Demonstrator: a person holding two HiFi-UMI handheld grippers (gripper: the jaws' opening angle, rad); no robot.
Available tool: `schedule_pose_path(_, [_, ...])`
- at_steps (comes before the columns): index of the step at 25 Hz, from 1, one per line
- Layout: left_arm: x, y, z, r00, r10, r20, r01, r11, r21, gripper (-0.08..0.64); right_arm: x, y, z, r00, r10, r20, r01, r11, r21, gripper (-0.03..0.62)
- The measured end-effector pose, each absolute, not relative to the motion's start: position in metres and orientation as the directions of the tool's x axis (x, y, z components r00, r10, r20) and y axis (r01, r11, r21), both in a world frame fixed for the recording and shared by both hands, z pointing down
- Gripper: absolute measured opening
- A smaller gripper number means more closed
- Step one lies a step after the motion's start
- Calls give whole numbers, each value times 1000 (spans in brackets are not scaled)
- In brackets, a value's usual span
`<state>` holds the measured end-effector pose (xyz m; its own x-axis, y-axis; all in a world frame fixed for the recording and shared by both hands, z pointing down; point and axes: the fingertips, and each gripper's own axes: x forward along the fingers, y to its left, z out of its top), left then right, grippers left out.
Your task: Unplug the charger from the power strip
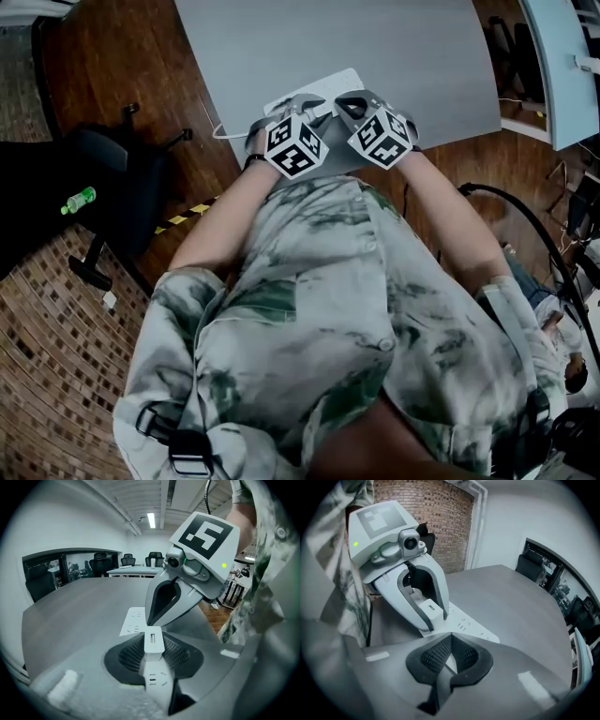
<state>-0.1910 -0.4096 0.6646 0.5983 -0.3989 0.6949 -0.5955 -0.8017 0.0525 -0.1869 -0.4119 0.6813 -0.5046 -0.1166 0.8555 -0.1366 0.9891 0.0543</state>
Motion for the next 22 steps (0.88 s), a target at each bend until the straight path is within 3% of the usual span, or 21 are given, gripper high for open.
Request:
schedule_pose_path(18, [-191, -406, 661, 572, -388, 723, -585, -811, 28, 100, -190, -408, 683, -389, -59, 919, -117, 993, 14, -4])
schedule_pose_path(22, [-189, -418, 615, 626, -456, 633, -606, -795, 25, 101, -190, -407, 684, -395, -52, 917, -110, 994, 9, -5])
